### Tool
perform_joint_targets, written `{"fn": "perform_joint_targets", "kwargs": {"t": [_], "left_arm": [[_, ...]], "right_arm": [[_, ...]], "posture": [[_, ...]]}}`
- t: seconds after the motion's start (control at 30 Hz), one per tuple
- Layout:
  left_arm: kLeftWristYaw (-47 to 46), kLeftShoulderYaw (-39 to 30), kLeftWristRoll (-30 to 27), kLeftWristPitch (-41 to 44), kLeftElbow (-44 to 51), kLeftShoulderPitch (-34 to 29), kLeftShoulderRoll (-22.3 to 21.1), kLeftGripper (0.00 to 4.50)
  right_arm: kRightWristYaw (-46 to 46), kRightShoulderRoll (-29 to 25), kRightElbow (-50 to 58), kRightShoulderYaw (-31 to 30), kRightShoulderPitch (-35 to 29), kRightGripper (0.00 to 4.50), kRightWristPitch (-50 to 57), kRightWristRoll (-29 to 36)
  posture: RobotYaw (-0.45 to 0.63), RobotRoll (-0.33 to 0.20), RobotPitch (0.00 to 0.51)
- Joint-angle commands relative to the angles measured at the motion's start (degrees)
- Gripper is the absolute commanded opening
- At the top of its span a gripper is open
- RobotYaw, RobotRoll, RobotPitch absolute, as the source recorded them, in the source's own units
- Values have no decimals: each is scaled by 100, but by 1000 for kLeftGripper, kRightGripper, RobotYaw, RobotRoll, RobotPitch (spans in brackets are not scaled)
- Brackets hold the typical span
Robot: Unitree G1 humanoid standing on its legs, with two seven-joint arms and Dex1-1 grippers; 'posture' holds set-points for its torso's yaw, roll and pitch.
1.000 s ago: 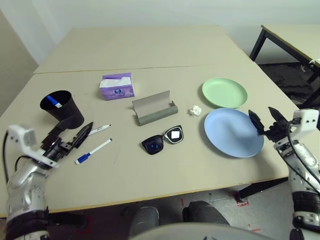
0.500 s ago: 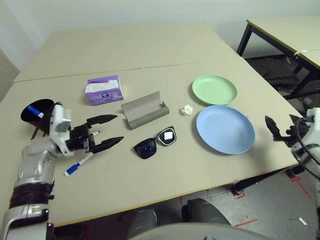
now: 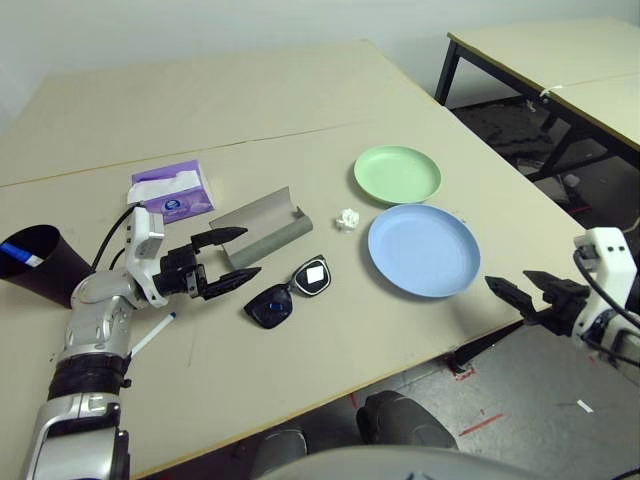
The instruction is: Organize and tidy the items on the table.
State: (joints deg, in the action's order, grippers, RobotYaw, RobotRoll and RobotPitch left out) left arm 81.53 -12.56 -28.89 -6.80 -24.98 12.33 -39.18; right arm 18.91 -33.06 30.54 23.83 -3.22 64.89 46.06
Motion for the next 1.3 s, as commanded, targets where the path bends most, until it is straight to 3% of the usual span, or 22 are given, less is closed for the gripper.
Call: {"fn": "perform_joint_targets", "kwargs": {"t": [0.03,0.27,0.53,1.17,1.3], "left_arm": [[-11,-50,3,51,208,-222,-51,4464],[-401,-228,-146,277,503,-325,0,4464],[-522,-269,-159,250,592,-408,44,4464],[-656,-262,-147,143,615,-450,194,4464],[-693,-284,-151,83,588,-437,216,4500]], "right_arm": [[-231,179,-98,169,399,4500,498,470],[-681,446,-417,101,1100,4500,1310,833],[-1124,577,-558,-208,1276,4500,1565,392],[-1086,767,-480,-564,1507,4500,1927,-147],[-1040,813,-463,-607,1519,3531,2076,-196]], "posture": [[-177,0,45],[-153,0,40],[-136,0,35],[-127,0,24],[-123,0,21]]}}
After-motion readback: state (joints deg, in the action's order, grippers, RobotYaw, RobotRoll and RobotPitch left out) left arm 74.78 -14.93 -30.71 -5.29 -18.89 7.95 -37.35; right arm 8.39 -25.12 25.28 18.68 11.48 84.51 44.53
